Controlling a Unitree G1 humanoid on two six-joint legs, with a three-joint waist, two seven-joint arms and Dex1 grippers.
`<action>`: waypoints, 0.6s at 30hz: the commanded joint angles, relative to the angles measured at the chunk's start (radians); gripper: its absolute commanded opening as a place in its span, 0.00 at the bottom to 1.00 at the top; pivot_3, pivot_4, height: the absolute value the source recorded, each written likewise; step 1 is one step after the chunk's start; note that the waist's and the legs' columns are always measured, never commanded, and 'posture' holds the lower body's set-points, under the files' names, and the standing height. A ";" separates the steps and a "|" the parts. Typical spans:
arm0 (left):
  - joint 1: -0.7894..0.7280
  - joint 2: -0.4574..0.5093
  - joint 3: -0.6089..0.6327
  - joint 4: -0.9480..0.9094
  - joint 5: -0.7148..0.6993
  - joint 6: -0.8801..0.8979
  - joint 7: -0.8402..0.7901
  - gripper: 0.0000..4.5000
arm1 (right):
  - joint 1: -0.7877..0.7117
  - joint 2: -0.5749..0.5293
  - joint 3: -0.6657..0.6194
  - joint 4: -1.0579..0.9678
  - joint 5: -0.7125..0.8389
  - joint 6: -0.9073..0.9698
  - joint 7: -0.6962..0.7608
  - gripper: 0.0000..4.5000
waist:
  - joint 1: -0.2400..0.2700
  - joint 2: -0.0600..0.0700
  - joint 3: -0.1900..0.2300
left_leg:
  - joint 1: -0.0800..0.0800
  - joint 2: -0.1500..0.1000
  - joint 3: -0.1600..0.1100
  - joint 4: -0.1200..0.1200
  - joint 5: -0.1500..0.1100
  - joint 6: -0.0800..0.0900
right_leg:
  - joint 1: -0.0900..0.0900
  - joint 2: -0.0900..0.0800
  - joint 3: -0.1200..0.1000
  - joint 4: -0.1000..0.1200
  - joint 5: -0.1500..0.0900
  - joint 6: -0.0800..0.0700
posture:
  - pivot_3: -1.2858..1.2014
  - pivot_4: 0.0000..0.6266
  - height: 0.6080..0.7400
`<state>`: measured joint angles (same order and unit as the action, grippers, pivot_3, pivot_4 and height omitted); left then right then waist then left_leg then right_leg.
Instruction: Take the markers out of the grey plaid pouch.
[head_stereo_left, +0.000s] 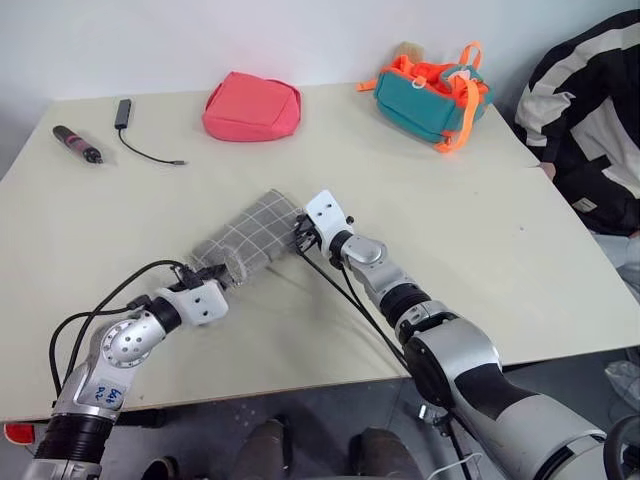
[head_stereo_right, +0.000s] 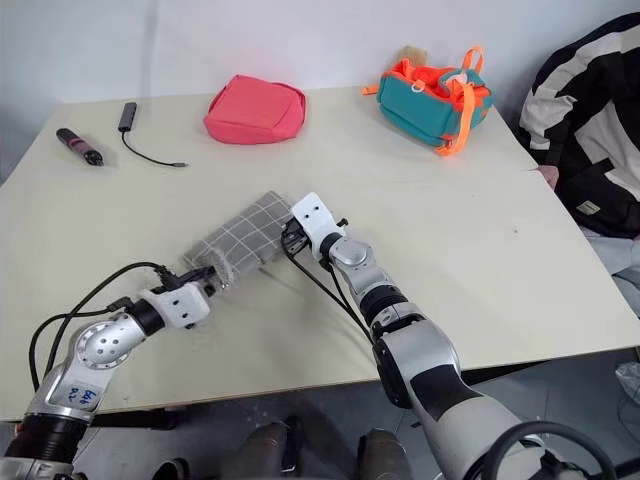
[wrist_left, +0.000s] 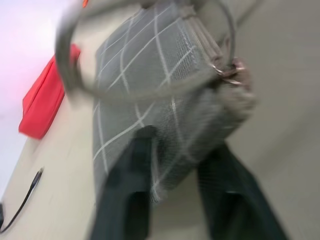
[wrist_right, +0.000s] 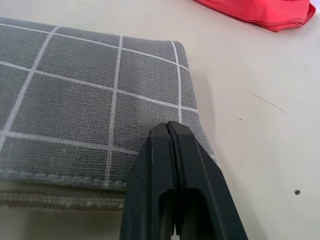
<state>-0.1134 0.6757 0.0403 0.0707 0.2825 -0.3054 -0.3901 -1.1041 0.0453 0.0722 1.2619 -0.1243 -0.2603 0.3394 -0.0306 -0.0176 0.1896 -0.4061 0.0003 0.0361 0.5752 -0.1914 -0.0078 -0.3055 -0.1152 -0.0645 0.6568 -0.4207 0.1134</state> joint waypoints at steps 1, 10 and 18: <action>0.034 -0.014 -0.041 0.023 0.018 0.040 -0.014 0.01 | 0.003 0.001 -0.007 -0.034 0.008 -0.013 0.006 0.00 | 0.000 0.001 -0.001 | 0.000 0.000 0.000 0.000 0.000 0.000 | 0.000 0.000 0.000 0.000 0.000 0.000 | 0.52 0.24 1.00; 0.020 -0.001 -0.062 -0.014 0.089 0.031 0.023 0.00 | 0.021 0.000 -0.065 -0.119 0.113 0.005 0.189 0.08 | 0.001 0.001 -0.001 | 0.000 0.000 0.000 0.000 -0.001 0.000 | 0.000 0.000 0.000 -0.001 0.000 0.000 | 0.52 0.24 1.00; -0.003 0.002 -0.092 -0.031 0.235 -0.002 0.129 0.00 | 0.220 -0.083 -0.010 -0.610 0.250 0.254 0.503 0.66 | 0.016 0.002 -0.001 | 0.000 -0.001 0.000 0.001 -0.004 0.002 | 0.001 -0.001 0.002 -0.001 0.000 0.000 | 0.52 0.24 1.00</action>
<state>-0.1255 0.6839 -0.0110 0.0073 0.4582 -0.3165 -0.2827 -0.9033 -0.0297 0.0435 0.7683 0.0940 -0.0802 0.8000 -0.0147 -0.0160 0.1887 -0.4062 -0.0009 0.0360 0.5764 -0.1951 -0.0053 -0.3040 -0.1164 -0.0623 0.6550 -0.4206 0.1134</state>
